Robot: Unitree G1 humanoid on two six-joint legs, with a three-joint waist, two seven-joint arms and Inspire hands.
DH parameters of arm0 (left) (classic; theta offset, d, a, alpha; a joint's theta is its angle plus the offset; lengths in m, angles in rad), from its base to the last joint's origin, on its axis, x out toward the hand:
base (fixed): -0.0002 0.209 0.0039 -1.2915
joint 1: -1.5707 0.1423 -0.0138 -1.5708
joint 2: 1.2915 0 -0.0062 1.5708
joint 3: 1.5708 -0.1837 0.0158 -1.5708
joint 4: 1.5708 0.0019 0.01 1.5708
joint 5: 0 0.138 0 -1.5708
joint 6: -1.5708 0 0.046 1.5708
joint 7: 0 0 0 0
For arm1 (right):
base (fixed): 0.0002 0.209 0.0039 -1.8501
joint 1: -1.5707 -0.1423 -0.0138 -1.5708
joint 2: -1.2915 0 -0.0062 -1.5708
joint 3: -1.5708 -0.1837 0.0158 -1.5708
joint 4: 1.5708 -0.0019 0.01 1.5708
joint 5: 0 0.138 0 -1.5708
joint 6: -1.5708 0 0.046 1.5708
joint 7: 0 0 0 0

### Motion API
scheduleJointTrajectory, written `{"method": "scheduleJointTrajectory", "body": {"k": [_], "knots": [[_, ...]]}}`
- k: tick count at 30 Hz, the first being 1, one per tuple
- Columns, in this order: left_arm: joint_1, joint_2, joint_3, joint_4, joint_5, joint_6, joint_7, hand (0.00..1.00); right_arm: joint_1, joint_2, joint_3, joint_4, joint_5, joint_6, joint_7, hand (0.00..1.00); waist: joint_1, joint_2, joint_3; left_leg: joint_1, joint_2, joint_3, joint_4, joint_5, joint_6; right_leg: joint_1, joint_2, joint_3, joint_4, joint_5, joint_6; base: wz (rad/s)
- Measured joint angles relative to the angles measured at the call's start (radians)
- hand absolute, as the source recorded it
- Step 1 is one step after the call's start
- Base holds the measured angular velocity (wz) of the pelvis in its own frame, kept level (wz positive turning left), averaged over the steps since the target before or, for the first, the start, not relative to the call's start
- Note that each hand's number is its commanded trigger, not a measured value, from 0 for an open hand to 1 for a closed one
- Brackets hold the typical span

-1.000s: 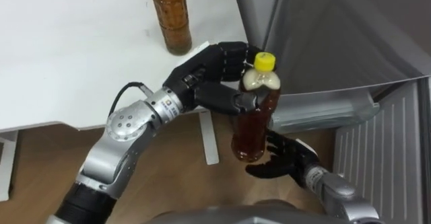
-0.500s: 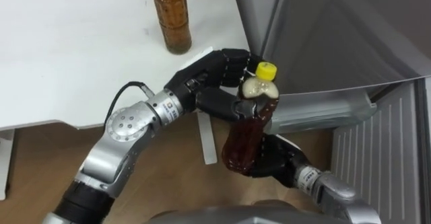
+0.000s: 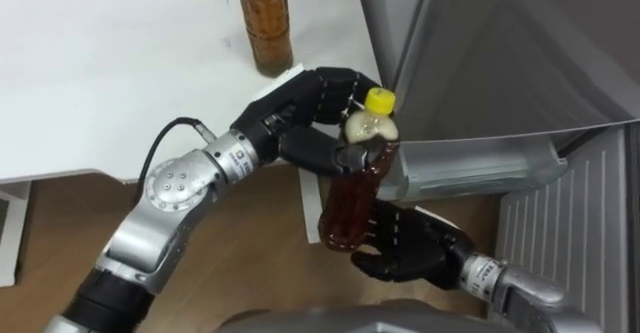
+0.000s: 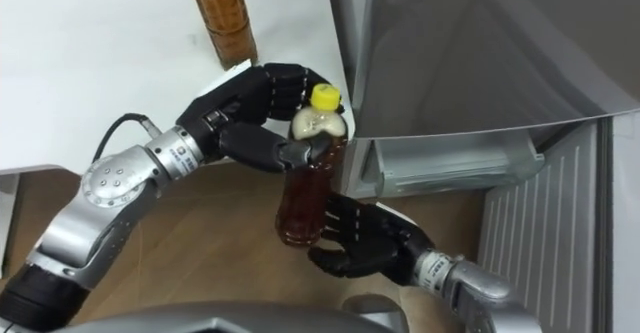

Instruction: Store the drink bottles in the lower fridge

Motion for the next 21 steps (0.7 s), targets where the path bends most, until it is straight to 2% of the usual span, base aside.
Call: {"method": "scheduleJointTrajectory", "body": {"k": [2, 4, 13, 21], "knots": [[0.001, 0.017, 0.000, 0.000, 0.016, 0.000, 0.008, 1.00, 0.002, -0.003, 0.000, 0.000, 0.010, 0.000, 0.018, 0.00, 0.005, -0.005, 0.0023, -0.002, 0.000, -0.001, 0.001, 0.000, 0.000, -0.001, 0.000, -0.001, 0.000, 0.000, 0.000, 0.00], [0.001, 0.028, 0.000, 0.000, 0.016, 0.000, 0.014, 1.00, 0.003, -0.003, 0.000, 0.000, 0.026, 0.000, 0.037, 0.00, 0.007, -0.009, 0.0013, -0.006, -0.001, -0.001, 0.001, 0.000, 0.000, -0.003, -0.001, -0.001, 0.000, 0.000, 0.000, 0.00], [0.000, 0.034, -0.003, 0.000, 0.015, -0.002, 0.051, 1.00, 0.001, -0.007, 0.005, -0.003, 0.067, 0.000, 0.081, 0.00, 0.018, -0.017, 0.0008, -0.014, -0.002, -0.002, 0.003, 0.000, 0.000, -0.012, -0.003, -0.005, 0.000, 0.000, 0.000, 0.00], [0.000, 0.041, -0.015, 0.016, 0.014, -0.005, 0.067, 1.00, -0.012, -0.028, 0.031, -0.012, 0.067, 0.001, 0.089, 0.00, 0.014, -0.018, 0.0015, -0.029, -0.002, -0.004, 0.018, 0.000, 0.000, -0.016, -0.006, -0.016, 0.001, 0.000, 0.000, 0.03]]}}
